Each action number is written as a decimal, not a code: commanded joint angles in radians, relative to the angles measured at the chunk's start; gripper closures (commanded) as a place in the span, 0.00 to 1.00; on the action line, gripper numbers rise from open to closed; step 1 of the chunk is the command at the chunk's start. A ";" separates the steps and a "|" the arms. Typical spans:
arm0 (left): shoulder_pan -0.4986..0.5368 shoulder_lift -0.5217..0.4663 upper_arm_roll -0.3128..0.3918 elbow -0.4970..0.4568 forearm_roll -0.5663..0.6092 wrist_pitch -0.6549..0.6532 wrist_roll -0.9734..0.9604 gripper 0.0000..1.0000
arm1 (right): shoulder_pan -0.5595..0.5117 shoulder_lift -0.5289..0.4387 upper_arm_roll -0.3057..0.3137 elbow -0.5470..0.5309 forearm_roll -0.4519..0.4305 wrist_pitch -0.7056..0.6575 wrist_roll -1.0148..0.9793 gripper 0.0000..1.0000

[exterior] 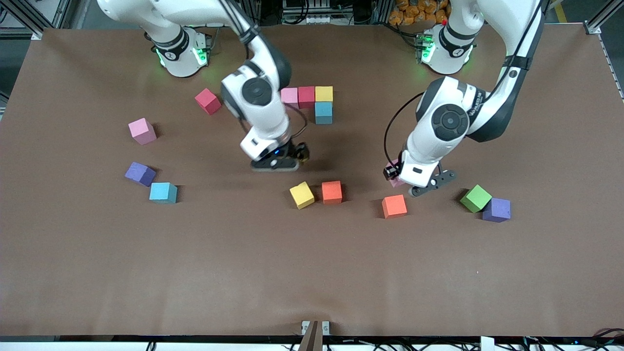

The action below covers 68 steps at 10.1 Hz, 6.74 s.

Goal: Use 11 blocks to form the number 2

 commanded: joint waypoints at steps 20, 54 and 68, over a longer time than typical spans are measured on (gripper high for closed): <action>-0.238 0.190 -0.204 -0.124 0.103 0.309 -0.159 0.99 | -0.373 0.063 0.019 0.188 -0.005 -0.262 -0.408 0.00; -0.278 0.194 -0.207 -0.135 0.210 0.345 -0.282 0.00 | -0.574 0.058 -0.051 -0.209 0.033 0.024 -0.896 0.00; 0.024 -0.025 -0.198 -0.113 0.212 0.252 -0.145 0.00 | -0.268 -0.067 -0.048 -0.209 0.065 -0.100 -0.359 1.00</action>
